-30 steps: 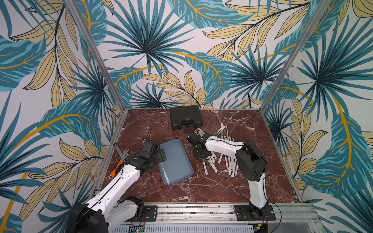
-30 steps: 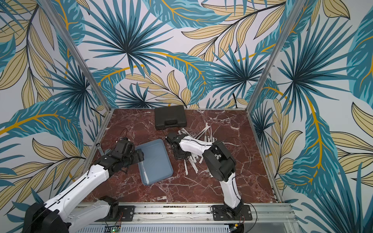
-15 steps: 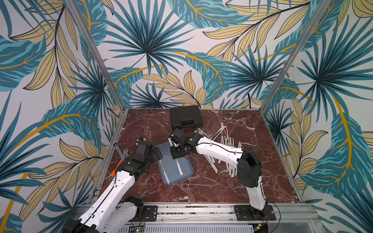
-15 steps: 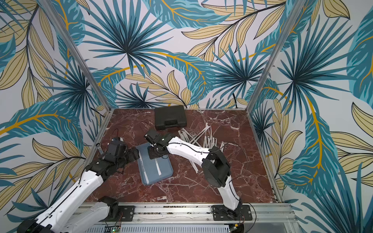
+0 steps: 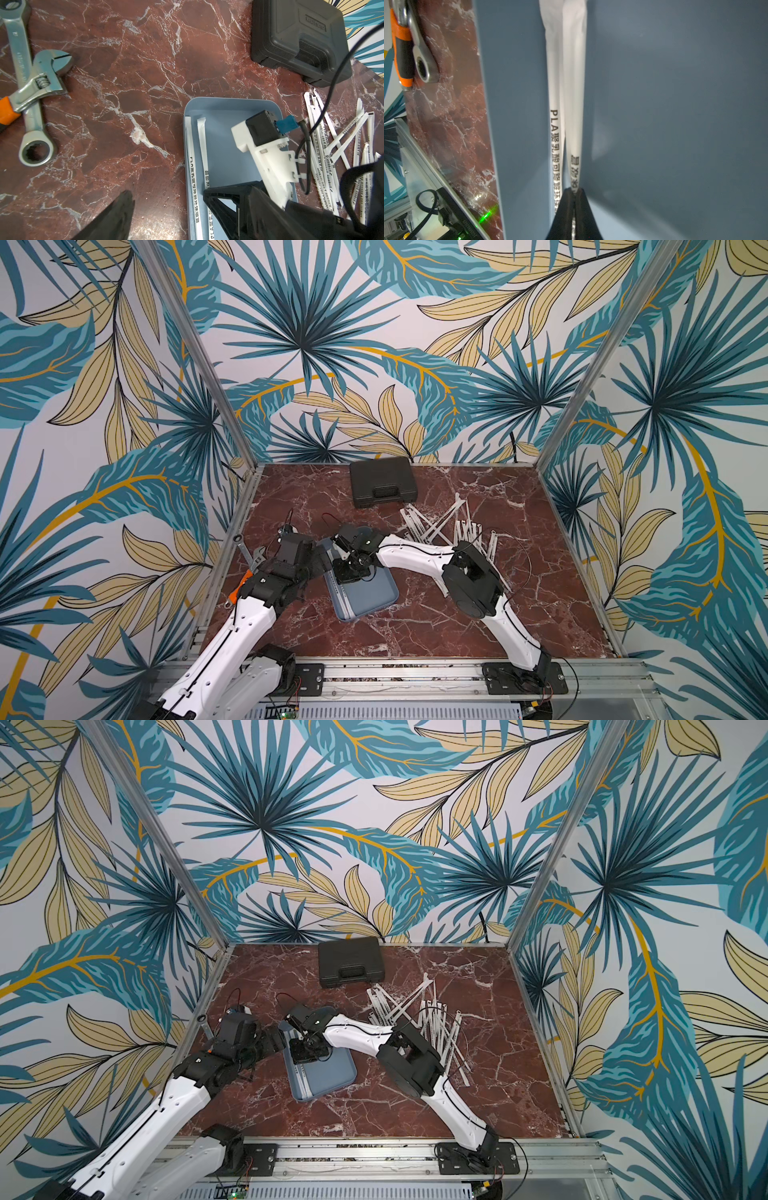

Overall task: Put the straws into the storage box
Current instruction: Place the straw in the storage box.

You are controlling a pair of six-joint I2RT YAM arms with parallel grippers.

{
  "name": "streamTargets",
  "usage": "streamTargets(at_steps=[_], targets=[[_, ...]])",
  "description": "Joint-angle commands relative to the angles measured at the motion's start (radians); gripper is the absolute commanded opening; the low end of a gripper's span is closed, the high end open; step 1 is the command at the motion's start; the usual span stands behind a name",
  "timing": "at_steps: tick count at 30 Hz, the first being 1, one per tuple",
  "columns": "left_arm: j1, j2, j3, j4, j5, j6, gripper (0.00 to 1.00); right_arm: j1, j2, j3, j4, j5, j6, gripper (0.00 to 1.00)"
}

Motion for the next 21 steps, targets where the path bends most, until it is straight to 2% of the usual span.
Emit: streamTargets(at_steps=[1, 6, 9, 12, 16, 19, 21], targets=[[0.008, -0.007, -0.023, 0.002, -0.004, 0.0, 0.92, 0.003, 0.041, 0.009, -0.006, -0.012, 0.012, 0.1], [0.009, -0.005, -0.023, 0.007, 0.002, -0.003, 0.92, 0.005, 0.028, 0.014, -0.013, -0.004, -0.002, 0.18], [0.008, -0.004, -0.013, 0.005, -0.002, 0.002, 0.92, 0.0, -0.011, 0.011, -0.023, -0.016, -0.01, 0.2], [0.009, -0.005, 0.01, -0.01, -0.013, 0.015, 0.92, -0.011, -0.101, -0.036, -0.006, -0.046, -0.003, 0.21], [0.007, 0.0, 0.044, -0.02, -0.019, 0.053, 0.91, -0.056, -0.261, -0.171, 0.004, -0.036, -0.003, 0.27], [-0.015, 0.03, 0.091, -0.059, -0.021, 0.055, 0.9, -0.115, -0.387, -0.332, -0.027, 0.103, -0.017, 0.28], [-0.094, 0.073, 0.123, -0.074, -0.075, 0.048, 0.89, -0.151, -0.437, -0.414, -0.088, 0.253, -0.044, 0.27]])
